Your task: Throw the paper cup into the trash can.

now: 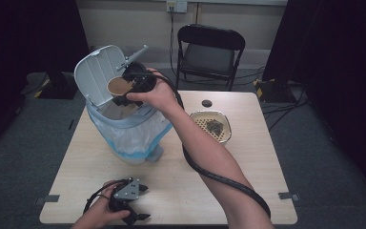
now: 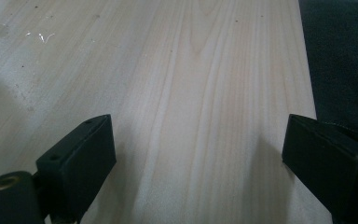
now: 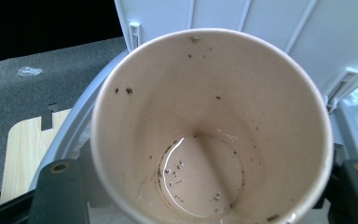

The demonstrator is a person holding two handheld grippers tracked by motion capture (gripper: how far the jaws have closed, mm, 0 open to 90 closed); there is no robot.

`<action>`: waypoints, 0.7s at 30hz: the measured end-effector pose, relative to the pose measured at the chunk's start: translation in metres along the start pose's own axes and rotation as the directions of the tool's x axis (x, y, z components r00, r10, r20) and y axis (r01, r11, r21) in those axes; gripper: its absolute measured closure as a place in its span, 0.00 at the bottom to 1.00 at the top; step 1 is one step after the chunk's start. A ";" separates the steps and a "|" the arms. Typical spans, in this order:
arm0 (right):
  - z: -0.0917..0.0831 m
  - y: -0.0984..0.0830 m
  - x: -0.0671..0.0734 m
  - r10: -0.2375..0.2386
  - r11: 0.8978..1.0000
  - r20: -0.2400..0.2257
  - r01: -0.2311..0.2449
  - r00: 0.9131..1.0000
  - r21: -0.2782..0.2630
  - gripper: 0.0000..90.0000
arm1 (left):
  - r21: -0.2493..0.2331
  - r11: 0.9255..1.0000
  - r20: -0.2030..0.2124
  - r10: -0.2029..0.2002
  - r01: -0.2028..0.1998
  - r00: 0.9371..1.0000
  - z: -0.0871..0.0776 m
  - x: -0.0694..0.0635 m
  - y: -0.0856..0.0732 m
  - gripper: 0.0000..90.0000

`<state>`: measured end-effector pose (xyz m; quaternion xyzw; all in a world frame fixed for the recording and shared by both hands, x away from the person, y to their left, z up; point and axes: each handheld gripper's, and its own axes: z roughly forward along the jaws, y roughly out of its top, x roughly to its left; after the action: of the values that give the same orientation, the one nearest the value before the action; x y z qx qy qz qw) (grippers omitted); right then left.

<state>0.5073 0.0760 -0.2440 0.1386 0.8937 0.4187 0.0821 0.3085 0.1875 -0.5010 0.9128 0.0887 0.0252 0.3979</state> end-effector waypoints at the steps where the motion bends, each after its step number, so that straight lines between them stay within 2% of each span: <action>1: 0.002 -0.001 0.000 0.002 1.000 0.000 -0.002 1.000 0.000 0.30 | 0.000 1.000 0.000 0.000 0.000 1.000 0.000 0.000 0.000 0.10; 6: 0.006 -0.003 -0.003 0.039 0.999 -0.014 -0.039 0.999 -0.010 0.27 | 0.001 1.000 0.000 -0.001 0.001 1.000 0.000 0.000 0.000 0.10; 8: 0.007 -0.004 -0.003 0.060 0.998 -0.001 -0.060 0.998 -0.014 0.12 | 0.001 1.000 0.000 -0.001 0.001 1.000 0.000 0.000 0.000 0.10; 9: 0.007 -0.004 -0.003 0.065 0.998 -0.005 -0.065 0.998 -0.004 0.13 | 0.001 1.000 -0.001 0.000 0.000 1.000 0.000 0.000 0.000 0.10; 10: 0.006 -0.005 -0.003 0.070 0.998 0.002 -0.070 0.998 0.003 0.20 | 0.001 1.000 -0.001 -0.001 0.001 1.000 0.000 0.000 0.000 0.10; 11: 0.005 -0.005 -0.002 0.069 0.998 0.007 -0.069 0.998 0.004 0.19 | -0.001 1.000 0.000 0.000 0.000 1.000 0.000 0.000 0.000 0.10; 12: 0.003 -0.005 -0.002 0.065 0.998 0.022 -0.066 0.998 0.017 0.14 | 0.001 1.000 -0.002 0.000 0.000 1.000 0.000 0.000 0.000 0.10; 13: 0.002 -0.006 -0.002 0.063 0.998 0.025 -0.064 0.998 0.016 0.16 | 0.001 1.000 0.000 0.000 0.000 1.000 0.000 0.000 0.000 0.10; 14: -0.001 -0.008 -0.001 0.065 0.998 0.018 -0.065 0.998 0.011 0.18 | 0.001 1.000 0.000 0.000 0.000 1.000 0.000 0.000 0.000 0.10; 15: -0.003 -0.009 -0.001 0.062 0.998 0.015 -0.062 0.998 0.010 0.15 | 0.001 1.000 -0.001 0.000 0.000 1.000 0.000 0.000 0.000 0.10; 18: -0.010 -0.016 -0.001 0.067 0.998 0.018 -0.067 0.998 0.000 0.16 | 0.003 1.000 -0.005 0.001 -0.001 1.000 0.000 0.000 0.000 0.10; 21: -0.018 -0.024 -0.001 0.068 0.998 -0.003 -0.068 0.998 -0.005 0.16 | 0.003 1.000 -0.006 0.002 -0.002 1.000 0.000 0.000 0.000 0.10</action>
<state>0.4991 0.0484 -0.2507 0.1680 0.8875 0.4238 0.0672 0.3085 0.1877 -0.5008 0.9134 0.0890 0.0279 0.3963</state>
